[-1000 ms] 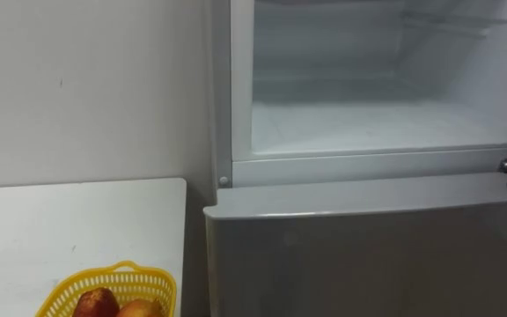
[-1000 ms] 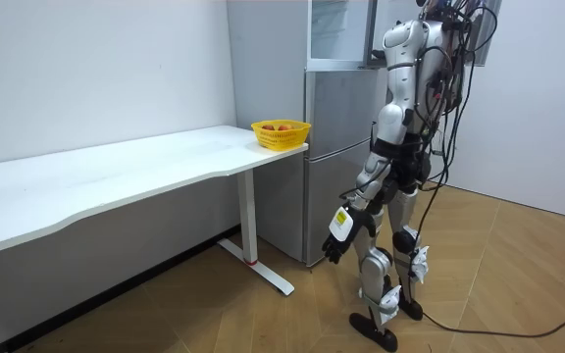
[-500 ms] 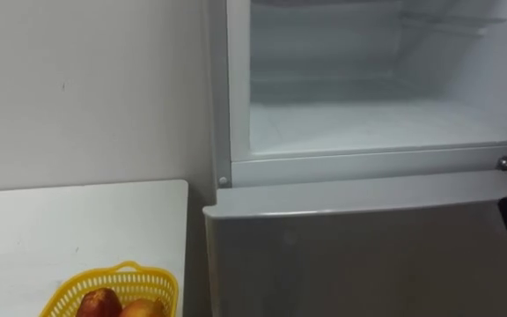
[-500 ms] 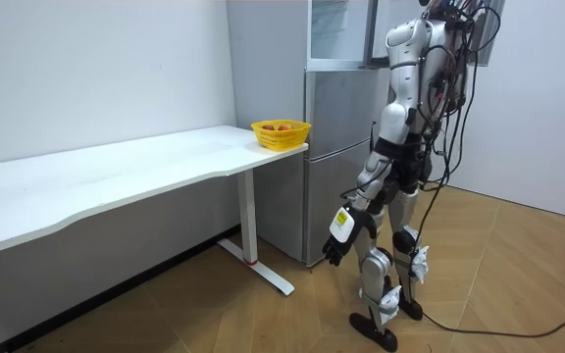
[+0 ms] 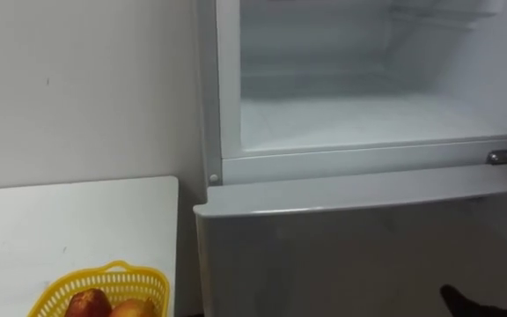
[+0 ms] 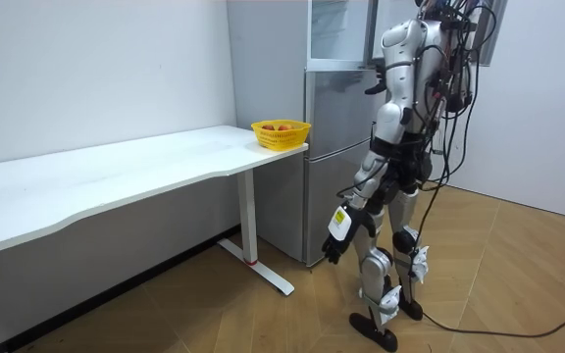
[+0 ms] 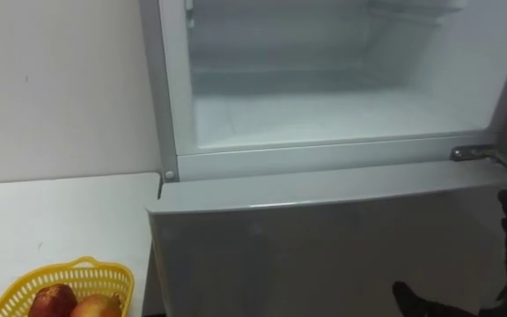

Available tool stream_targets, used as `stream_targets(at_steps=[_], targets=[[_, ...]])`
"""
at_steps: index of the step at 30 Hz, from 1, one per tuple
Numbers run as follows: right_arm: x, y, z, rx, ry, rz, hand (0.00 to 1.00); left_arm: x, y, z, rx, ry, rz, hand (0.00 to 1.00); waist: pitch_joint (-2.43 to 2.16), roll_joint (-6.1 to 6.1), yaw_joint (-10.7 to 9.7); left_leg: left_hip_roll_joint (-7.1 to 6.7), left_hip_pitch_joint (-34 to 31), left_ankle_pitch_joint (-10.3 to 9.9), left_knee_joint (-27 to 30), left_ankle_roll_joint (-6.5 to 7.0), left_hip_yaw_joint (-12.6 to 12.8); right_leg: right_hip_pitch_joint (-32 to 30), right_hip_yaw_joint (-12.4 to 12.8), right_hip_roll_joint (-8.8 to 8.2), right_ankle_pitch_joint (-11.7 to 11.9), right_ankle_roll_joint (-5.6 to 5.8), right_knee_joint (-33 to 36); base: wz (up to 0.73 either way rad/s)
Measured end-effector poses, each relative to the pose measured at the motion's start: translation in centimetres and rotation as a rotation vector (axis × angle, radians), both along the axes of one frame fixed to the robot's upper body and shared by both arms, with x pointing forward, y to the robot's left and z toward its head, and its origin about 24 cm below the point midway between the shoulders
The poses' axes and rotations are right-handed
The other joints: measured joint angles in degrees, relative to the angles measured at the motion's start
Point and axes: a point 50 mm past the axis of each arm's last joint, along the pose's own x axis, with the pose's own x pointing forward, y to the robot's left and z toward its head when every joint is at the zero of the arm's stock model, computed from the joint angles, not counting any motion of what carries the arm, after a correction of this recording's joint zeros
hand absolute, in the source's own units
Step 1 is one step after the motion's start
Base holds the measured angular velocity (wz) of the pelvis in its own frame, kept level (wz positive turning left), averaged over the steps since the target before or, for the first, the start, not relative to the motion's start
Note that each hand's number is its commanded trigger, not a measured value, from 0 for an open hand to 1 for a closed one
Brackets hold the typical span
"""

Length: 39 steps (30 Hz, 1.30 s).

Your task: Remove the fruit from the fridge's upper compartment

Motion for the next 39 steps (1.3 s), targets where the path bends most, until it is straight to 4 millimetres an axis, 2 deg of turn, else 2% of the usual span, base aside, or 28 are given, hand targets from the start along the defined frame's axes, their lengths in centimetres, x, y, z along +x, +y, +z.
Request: stream_targets(at_steps=[9,11,17,23,28,31,39], targets=[[0.1,-0.3,-1.3,0.049,0.058,0.012,0.0,0.2,-0.2,0.0,-0.004,0.001,-0.027,0.0,0.29,0.03,0.05,-0.02,0.03,-0.02,-0.34,0.03,0.31,-0.26,0.86,0.04,0.0,0.0,-0.04,-0.02],[0.0,-0.5,-2.0,0.117,0.078,0.016,0.0,0.1,-0.1,0.0,-0.006,0.008,-0.026,0.0,0.33,0.06,0.06,0.0,0.12,-0.02,-0.39,0.03,0.55,-0.24,0.81,0.04,0.0,0.0,-0.07,-0.04],[-0.9,-1.8,-6.1,0.34,0.202,-0.06,0.0,0.7,0.0,0.1,-0.012,-0.006,-0.032,0.0,0.35,0.05,-0.14,-0.03,0.19,-0.02,-0.43,0.03,0.49,-0.11,0.81,0.01,0.0,0.0,-0.11,0.0],[-2.4,-2.6,-8.0,0.487,0.238,-0.159,0.0,0.4,0.1,0.2,0.0,0.001,-0.024,0.0,0.32,0.15,-0.52,0.0,0.08,-0.04,-0.75,0.04,0.31,-0.18,0.66,0.02,0.0,0.0,-0.15,0.0],[-4.0,-3.4,-10.9,0.781,0.248,-0.325,0.0,-0.2,0.2,0.3,0.028,-0.002,-0.016,0.0,0.2,0.13,-1.82,-0.09,0.25,-0.02,-0.66,0.06,0.33,0.11,0.62,-0.05,0.0,0.0,-0.15,0.02],[-4.5,-4.3,-11.0,0.922,0.183,-0.411,0.0,-0.3,0.4,0.4,0.033,-0.009,-0.01,0.0,0.34,0.39,-2.39,-0.23,0.18,-0.03,-0.65,0.09,-0.15,0.07,0.51,-0.14,0.0,0.0,-0.15,0.0],[-6.4,-7.5,-10.6,1.148,0.003,-0.641,0.0,0.5,0.5,0.7,0.042,-0.051,-0.011,0.0,0.32,0.47,-3.66,-0.23,0.16,-0.03,-0.11,0.09,-0.22,0.49,0.1,-0.19,-0.01,0.01,-0.1,0.02]])
